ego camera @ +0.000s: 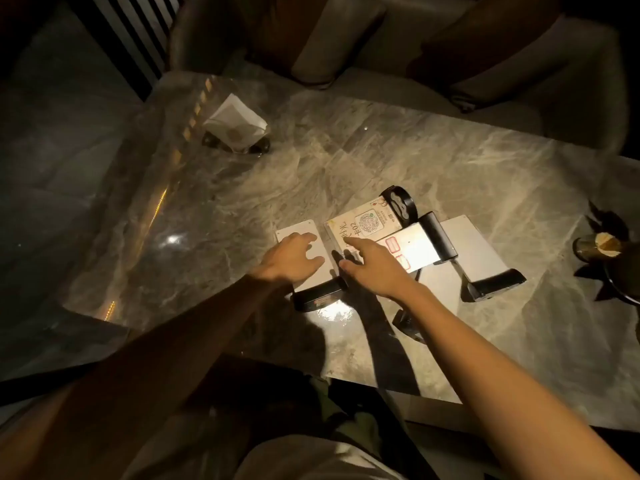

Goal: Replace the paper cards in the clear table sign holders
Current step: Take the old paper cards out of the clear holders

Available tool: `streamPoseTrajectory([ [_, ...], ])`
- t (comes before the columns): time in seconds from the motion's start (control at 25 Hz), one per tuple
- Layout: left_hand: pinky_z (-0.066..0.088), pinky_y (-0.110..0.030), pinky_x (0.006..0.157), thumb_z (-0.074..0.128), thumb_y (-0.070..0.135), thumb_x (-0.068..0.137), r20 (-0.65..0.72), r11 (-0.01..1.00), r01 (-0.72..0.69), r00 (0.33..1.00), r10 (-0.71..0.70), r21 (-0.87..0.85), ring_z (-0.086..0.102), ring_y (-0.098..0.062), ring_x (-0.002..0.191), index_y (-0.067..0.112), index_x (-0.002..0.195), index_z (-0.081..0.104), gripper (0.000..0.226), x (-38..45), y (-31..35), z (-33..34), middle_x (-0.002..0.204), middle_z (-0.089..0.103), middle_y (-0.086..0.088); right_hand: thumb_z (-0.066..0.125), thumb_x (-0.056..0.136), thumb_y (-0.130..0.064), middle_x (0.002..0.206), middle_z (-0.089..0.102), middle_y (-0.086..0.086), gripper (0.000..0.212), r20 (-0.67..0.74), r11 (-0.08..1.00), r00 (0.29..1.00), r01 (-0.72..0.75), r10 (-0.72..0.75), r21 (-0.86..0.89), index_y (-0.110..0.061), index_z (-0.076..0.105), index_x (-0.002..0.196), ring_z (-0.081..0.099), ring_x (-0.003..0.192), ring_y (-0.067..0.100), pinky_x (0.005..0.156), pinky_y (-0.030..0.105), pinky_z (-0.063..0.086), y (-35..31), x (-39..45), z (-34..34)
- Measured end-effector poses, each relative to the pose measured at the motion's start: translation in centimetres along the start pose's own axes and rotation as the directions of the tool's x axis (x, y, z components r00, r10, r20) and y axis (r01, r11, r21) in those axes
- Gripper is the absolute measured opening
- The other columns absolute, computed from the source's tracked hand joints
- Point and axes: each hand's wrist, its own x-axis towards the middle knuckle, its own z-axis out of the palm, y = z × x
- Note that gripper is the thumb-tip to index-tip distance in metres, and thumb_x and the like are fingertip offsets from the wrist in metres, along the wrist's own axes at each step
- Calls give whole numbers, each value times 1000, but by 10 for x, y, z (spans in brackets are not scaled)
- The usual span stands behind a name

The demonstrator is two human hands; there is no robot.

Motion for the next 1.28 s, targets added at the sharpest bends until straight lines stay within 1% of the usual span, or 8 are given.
streamPoseTrajectory([
  [0.2,41,-42,109,66,38,87,-122,986,144,981,-153,-83,50,-27,130,18,144,48,63,-12,-25,15,144,50,-8,57,94,-47,142,54,3,51,63,999,998,10,-7,-44,-24,50,139,53,126,25,108,48,44,1,17,41],
  [0.4,51,-43,97,69,36,82,-108,936,226,959,-263,-269,59,-31,119,8,140,47,68,-5,-43,21,136,58,-14,57,96,-34,108,56,2,23,129,984,991,47,-26,-170,-13,55,100,57,99,23,85,34,47,0,24,62],
  [0.52,50,-21,71,68,22,91,-45,816,379,897,-441,-437,64,-18,90,4,122,56,38,-1,-41,15,111,64,-5,62,93,-27,103,51,-1,13,135,978,988,93,-69,-186,-17,53,93,55,94,19,81,30,45,9,30,67],
  [0.64,37,-8,39,61,21,97,48,793,391,907,-419,-467,52,-9,54,5,89,59,18,6,-44,15,82,64,-15,63,95,-20,125,56,6,24,148,987,988,68,-47,-143,-11,57,117,56,112,25,95,34,47,11,28,67],
  [0.76,53,-19,51,66,12,94,120,665,372,912,-393,-648,68,-12,55,3,85,62,13,1,-35,11,92,70,-23,62,96,-27,146,51,7,50,155,997,988,7,5,-75,-12,48,141,52,130,27,108,36,43,5,20,63],
  [0.92,63,-35,64,69,3,90,65,547,270,929,-364,-793,74,-28,79,6,90,58,11,-11,-9,9,90,71,-18,66,94,-30,103,61,-7,29,110,999,994,3,-7,34,-16,58,117,61,85,11,70,8,45,-6,8,55],
  [1.08,58,-27,54,70,3,88,-59,583,114,961,-269,-805,72,-22,66,9,85,58,14,-13,2,7,83,72,-15,64,93,-25,117,60,11,36,-75,990,995,54,-64,-133,-12,57,126,61,97,27,81,37,53,-12,9,60],
  [1.28,58,-35,73,76,11,83,-149,599,-17,974,-173,-800,70,-21,83,20,104,70,23,-10,0,4,99,72,-8,58,95,-7,111,70,11,20,-212,989,977,9,22,147,-12,63,114,69,97,28,84,45,60,-6,15,58],
])
